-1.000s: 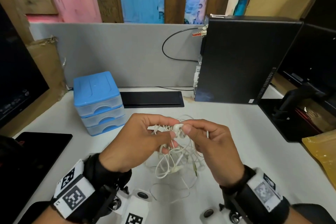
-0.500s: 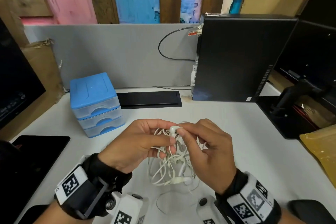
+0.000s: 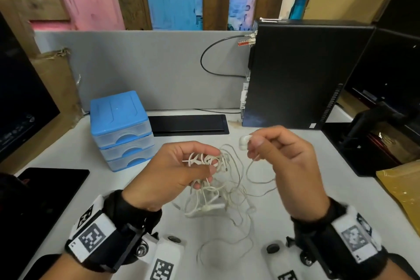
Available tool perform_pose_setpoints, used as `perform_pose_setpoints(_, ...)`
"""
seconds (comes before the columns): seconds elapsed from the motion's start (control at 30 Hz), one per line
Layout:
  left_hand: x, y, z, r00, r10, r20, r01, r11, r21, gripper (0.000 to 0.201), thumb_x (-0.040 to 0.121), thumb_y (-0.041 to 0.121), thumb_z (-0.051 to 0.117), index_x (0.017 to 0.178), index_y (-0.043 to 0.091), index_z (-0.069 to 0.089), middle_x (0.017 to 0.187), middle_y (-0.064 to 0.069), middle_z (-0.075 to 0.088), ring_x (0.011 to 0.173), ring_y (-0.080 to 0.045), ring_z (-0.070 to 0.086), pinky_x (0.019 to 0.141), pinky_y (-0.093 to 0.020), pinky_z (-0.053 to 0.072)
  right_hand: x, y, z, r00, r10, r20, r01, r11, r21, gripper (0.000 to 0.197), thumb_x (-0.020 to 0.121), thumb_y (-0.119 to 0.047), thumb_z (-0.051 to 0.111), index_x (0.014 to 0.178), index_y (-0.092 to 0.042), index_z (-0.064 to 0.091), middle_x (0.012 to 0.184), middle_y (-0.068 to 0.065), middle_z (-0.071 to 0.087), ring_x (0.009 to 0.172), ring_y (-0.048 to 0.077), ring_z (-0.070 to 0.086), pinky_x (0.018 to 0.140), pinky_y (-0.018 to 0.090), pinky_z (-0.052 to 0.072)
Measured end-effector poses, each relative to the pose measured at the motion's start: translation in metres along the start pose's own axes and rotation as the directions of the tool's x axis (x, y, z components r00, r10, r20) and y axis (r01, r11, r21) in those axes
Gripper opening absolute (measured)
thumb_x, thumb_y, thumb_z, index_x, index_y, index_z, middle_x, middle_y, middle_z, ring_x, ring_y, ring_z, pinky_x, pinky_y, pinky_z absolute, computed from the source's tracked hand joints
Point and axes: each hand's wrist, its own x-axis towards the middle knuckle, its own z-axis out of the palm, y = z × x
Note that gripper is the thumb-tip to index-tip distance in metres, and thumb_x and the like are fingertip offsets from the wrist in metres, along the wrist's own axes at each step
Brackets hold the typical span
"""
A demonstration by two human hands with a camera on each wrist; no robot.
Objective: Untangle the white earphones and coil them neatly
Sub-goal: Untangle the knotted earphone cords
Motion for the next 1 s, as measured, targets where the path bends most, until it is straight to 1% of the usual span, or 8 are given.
perform_pose_setpoints(0.1, 0.003, 0.0, -0.009, 0.995, 0.077, -0.068, -0.072, 0.994, 0.083, 0.027, 0.081, 0.0, 0.075, 0.097, 0.021, 0.077, 0.075, 0.0, 0.07, 0.061, -0.014, 0.06, 0.052, -0.021, 0.047, 0.009, -0.016, -0.014, 0.991, 0.132, -0.006, -0.131, 0.987, 0.089, 0.011, 0.098, -0.012, 0.051, 0.088, -0.006, 0.054, 0.083, 0.009, 0.068, 0.045, 0.016, 0.049, 0.043, 0.023, 0.036)
perform_pose_setpoints(0.23, 0.005, -0.001, -0.019, 0.978, 0.165, -0.124, -0.141, 0.972, 0.186, 0.033, 0.081, 0.0, 0.076, 0.105, 0.023, 0.073, 0.078, 0.002, 0.071, 0.065, -0.008, 0.062, 0.057, -0.017, 0.049, 0.02, -0.03, -0.032, 0.974, 0.218, 0.059, -0.214, 0.975, -0.06, 0.013, 0.103, -0.009, 0.042, 0.091, -0.003, 0.046, 0.085, 0.02, 0.071, 0.037, 0.014, 0.021, 0.037, 0.016, 0.021)
perform_pose_setpoints(0.3, 0.006, 0.0, -0.022, 0.969, 0.202, -0.139, -0.165, 0.956, 0.243, 0.034, 0.08, 0.003, 0.078, 0.104, 0.027, 0.073, 0.084, 0.001, 0.073, 0.074, -0.011, 0.065, 0.069, -0.026, 0.056, 0.025, -0.035, -0.044, 0.922, 0.324, 0.21, -0.268, 0.929, -0.256, 0.011, 0.1, -0.009, 0.049, 0.091, -0.003, 0.051, 0.073, 0.023, 0.069, 0.038, 0.016, 0.022, 0.036, 0.018, 0.023)
perform_pose_setpoints(0.4, 0.004, 0.002, -0.021, 0.96, 0.253, -0.123, -0.203, 0.926, 0.319, 0.035, 0.08, 0.004, 0.078, 0.104, 0.03, 0.073, 0.086, 0.004, 0.074, 0.079, -0.013, 0.069, 0.079, -0.034, 0.059, 0.024, -0.031, -0.051, 0.788, 0.526, 0.319, -0.234, 0.736, -0.635, 0.018, 0.089, -0.042, 0.063, 0.092, -0.024, 0.064, 0.062, 0.01, 0.07, 0.045, 0.017, 0.041, 0.048, 0.022, 0.035)
perform_pose_setpoints(0.63, -0.003, 0.005, -0.011, 0.942, 0.332, -0.042, -0.28, 0.852, 0.442, 0.035, 0.084, 0.003, 0.075, 0.105, 0.031, 0.072, 0.087, 0.012, 0.074, 0.077, -0.004, 0.068, 0.068, -0.011, 0.05, 0.019, 0.003, -0.031, 0.782, 0.581, 0.224, -0.139, 0.514, -0.847, 0.039, 0.077, -0.063, 0.071, 0.106, -0.038, 0.061, 0.048, -0.009, 0.046, 0.049, 0.005, 0.046, 0.059, 0.017, 0.04)
perform_pose_setpoints(0.77, -0.004, 0.008, -0.016, 0.908, 0.412, -0.08, -0.313, 0.791, 0.526, 0.035, 0.085, 0.007, 0.075, 0.107, 0.034, 0.07, 0.089, 0.016, 0.073, 0.081, -0.006, 0.069, 0.072, -0.012, 0.051, 0.022, 0.009, -0.042, 0.814, 0.576, 0.072, -0.062, 0.209, -0.976, 0.049, 0.073, -0.073, 0.068, 0.111, -0.042, 0.064, 0.08, -0.018, 0.058, 0.094, 0.006, 0.063, 0.077, 0.028, 0.048)
perform_pose_setpoints(0.87, -0.007, 0.013, -0.021, 0.88, 0.467, -0.082, -0.337, 0.738, 0.584, 0.037, 0.086, 0.006, 0.074, 0.11, 0.034, 0.07, 0.095, 0.02, 0.071, 0.086, -0.007, 0.068, 0.075, -0.013, 0.052, 0.025, 0.022, -0.057, 0.841, 0.541, -0.028, -0.051, 0.029, -0.998, 0.052, 0.076, -0.071, 0.066, 0.121, -0.044, 0.061, 0.117, -0.017, 0.065, 0.107, 0.011, 0.062, 0.081, 0.028, 0.046)
perform_pose_setpoints(1.0, -0.011, 0.018, -0.017, 0.853, 0.52, -0.045, -0.392, 0.694, 0.604, 0.042, 0.084, 0.001, 0.074, 0.111, 0.032, 0.07, 0.1, 0.023, 0.07, 0.092, -0.001, 0.066, 0.078, -0.007, 0.046, 0.024, 0.043, -0.069, 0.727, 0.686, -0.025, -0.03, -0.005, -1.0, 0.069, 0.076, -0.067, 0.067, 0.139, -0.049, 0.046, 0.132, -0.018, 0.059, 0.119, 0.011, 0.057, 0.097, 0.028, 0.044)
